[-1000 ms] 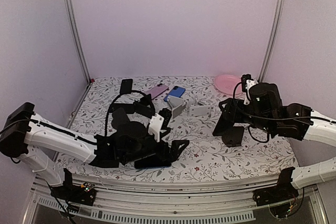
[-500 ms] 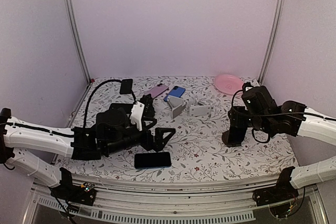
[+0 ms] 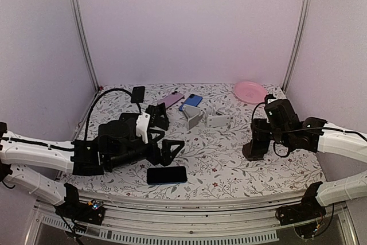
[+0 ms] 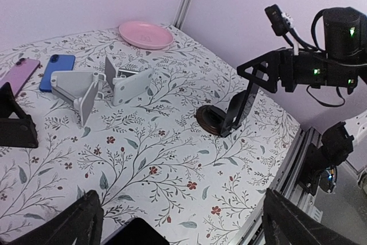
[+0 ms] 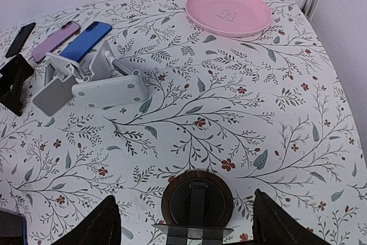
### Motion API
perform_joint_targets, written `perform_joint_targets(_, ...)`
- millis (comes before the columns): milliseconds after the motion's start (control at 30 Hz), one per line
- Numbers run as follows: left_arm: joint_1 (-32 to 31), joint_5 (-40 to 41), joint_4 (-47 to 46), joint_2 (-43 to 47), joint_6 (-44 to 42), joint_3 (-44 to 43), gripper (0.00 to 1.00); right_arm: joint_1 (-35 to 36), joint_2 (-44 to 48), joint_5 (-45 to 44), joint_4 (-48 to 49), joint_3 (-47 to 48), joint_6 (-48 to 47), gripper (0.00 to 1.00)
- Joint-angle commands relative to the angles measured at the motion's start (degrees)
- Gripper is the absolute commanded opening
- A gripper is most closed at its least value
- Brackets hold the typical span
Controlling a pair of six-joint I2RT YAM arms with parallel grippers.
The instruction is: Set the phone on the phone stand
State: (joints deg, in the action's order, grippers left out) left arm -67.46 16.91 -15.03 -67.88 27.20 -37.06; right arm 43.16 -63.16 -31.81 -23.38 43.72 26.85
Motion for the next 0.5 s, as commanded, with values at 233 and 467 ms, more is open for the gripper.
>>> perform_joint_targets(233, 1.2, 0.4, 1.8, 4.1, 0.5, 2.8, 0.97, -2.1, -0.1, 1.5, 11.0, -3.3, -2.5, 0.25)
perform_joint_targets(467, 1.6, 0.8, 1.8, 6.9, 1.2, 4.8, 0.97, -2.1, 0.0, 2.1, 11.3, -3.6, -2.6, 0.25)
